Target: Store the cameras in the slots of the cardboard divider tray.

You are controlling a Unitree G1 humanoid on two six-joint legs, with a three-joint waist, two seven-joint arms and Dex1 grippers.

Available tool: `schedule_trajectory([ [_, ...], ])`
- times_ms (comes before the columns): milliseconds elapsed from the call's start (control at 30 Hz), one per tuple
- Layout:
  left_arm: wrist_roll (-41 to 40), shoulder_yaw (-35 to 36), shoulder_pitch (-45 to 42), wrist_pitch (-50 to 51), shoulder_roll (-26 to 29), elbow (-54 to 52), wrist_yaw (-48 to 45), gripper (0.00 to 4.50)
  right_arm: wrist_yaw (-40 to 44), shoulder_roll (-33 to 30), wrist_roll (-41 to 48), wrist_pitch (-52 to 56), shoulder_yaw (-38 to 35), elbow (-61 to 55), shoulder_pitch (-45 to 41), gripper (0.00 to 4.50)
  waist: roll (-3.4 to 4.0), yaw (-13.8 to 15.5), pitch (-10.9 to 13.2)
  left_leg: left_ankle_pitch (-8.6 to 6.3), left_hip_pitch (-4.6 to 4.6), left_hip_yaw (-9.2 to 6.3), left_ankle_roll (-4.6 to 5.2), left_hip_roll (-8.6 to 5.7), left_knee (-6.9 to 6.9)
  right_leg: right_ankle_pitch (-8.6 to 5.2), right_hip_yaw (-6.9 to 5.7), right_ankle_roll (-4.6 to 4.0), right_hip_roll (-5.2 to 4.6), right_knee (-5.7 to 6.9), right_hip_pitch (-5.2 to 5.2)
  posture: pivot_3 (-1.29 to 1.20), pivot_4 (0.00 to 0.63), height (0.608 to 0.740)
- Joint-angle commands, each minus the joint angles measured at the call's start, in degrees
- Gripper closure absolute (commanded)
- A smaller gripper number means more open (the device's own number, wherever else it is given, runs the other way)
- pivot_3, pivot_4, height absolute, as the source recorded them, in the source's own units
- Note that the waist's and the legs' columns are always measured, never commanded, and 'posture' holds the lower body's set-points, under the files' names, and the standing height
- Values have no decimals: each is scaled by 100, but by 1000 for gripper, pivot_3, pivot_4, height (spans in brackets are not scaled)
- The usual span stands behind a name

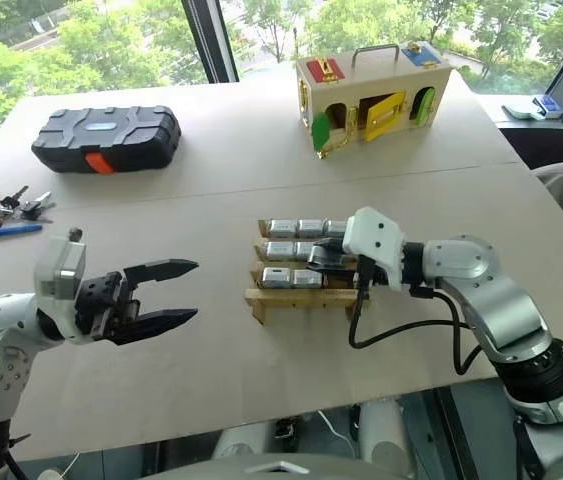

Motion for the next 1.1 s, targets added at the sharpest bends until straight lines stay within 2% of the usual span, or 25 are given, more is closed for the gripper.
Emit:
schedule_trajectory([
  [33, -88, 163, 87, -164, 99, -92, -113, 647, 157, -179, -35, -223, -77, -66, 119, 3704, 0, 4, 0, 1, -10, 0, 0, -1, 3, 0, -1, 0, 0, 0, -6, 0, 150, 740],
  [567, -91, 119, 3, -232, 139, 12, -104, 647, 475, -459, -278, -539, -50, 513, 143, 3704, -2, 3, -1, 9, -28, 0, 16, 3, 18, -2, -1, 6, 8, 14, -26, 0, 150, 740],
  [700, -111, 149, 58, -241, 117, -64, -51, 647, 789, -569, -218, -721, -20, 545, 286, 3704, -3, 30, -2, 9, -28, 0, 17, 3, 18, -4, -1, 9, 9, 14, -25, 0, 150, 740],
  [1000, -81, 164, 147, -335, 89, -125, 36, 647, 1113, -345, -425, -922, 393, 1164, 1, 3704, -4, 40, -3, 9, -25, 1, 17, 3, 19, -4, -1, 9, 11, 15, -25, 0, 150, 740],
  [1067, -125, 168, 125, -297, 84, -135, 109, 647, 1115, -329, -454, -943, 381, 1318, -53, 2669, -5, 46, -3, 9, -26, 1, 17, 3, 21, -2, 0, 5, 10, 15, -25, 0, 150, 740],
  [1100, -154, 175, 120, -264, 84, -153, 159, 647, 1105, -347, -467, -1048, 337, 1293, -16, 2291, -6, 52, -4, 9, -26, 1, 17, 3, 20, 0, 0, 3, 11, 15, -24, 0, 150, 740],
])
